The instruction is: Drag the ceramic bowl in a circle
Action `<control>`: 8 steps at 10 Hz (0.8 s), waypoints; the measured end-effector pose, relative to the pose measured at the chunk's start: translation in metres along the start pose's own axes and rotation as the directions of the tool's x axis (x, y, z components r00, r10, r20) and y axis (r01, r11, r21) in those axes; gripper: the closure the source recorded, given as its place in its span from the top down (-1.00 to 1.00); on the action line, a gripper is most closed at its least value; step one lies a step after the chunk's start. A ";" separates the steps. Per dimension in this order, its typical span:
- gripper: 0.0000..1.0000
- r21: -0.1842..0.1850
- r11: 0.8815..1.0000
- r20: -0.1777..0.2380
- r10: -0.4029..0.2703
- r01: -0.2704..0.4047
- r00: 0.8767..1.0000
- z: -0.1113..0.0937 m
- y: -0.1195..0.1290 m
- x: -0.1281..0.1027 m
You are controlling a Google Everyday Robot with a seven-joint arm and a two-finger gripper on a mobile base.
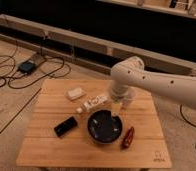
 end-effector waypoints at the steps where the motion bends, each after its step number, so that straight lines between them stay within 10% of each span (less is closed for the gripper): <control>1: 0.60 0.004 1.000 -0.012 -0.004 0.004 1.000 0.008 0.004 0.001; 8: 0.60 -0.021 0.999 -0.021 -0.040 0.040 0.999 0.088 0.046 -0.018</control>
